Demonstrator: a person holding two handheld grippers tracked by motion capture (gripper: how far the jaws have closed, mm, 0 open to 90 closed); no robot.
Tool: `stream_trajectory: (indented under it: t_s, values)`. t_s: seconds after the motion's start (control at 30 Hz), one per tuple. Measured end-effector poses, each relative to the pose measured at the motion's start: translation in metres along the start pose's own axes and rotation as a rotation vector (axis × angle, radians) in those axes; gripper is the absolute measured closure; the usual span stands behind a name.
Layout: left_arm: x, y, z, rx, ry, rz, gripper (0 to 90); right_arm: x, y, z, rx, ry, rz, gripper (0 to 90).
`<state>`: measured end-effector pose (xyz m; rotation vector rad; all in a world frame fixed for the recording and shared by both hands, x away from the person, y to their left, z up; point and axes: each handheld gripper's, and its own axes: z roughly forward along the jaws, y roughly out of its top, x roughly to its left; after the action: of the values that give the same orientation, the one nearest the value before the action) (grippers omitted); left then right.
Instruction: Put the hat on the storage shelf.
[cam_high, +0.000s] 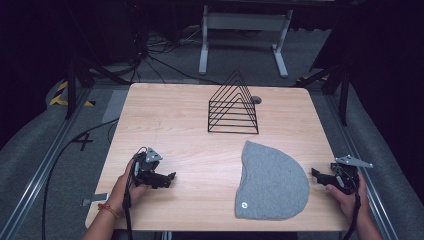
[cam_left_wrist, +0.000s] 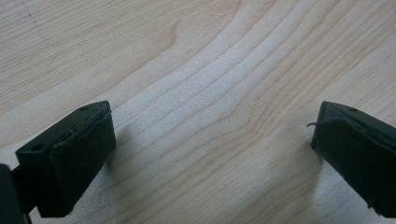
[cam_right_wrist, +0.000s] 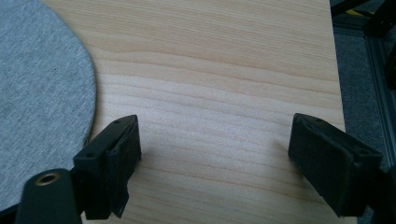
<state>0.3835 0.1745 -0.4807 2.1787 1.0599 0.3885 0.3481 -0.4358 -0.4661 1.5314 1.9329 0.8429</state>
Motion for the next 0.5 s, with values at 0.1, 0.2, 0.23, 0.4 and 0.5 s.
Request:
stream_trajectory:
  t_s: [0.1,0.2,0.23,0.4,0.5]
  values:
    - [-0.0002,0.0,-0.0002,0.003,0.003,-0.001,0.0,-0.0011,0.0002,0.0003,-0.003,-0.014,0.017,18.7]
    - [-0.0007,0.0,-0.0002,0.005,0.002,-0.006,0.0,0.0006,0.0002,-0.0012,0.007,-0.05,0.042,18.9]
    - [-0.0003,0.0001,-0.0004,0.004,0.004,0.002,0.0,0.0002,0.0005,-0.0018,0.014,-0.05,0.042,18.9]
    - [-0.0016,-0.0029,-0.0029,0.004,-0.076,0.081,0.0,-0.003,-0.0008,-0.005,0.023,-0.025,0.038,20.4]
    - [-0.0074,0.002,-0.0006,-0.027,-0.095,0.102,11.4,-0.0036,-0.0023,-0.0095,0.018,0.006,0.018,24.4]
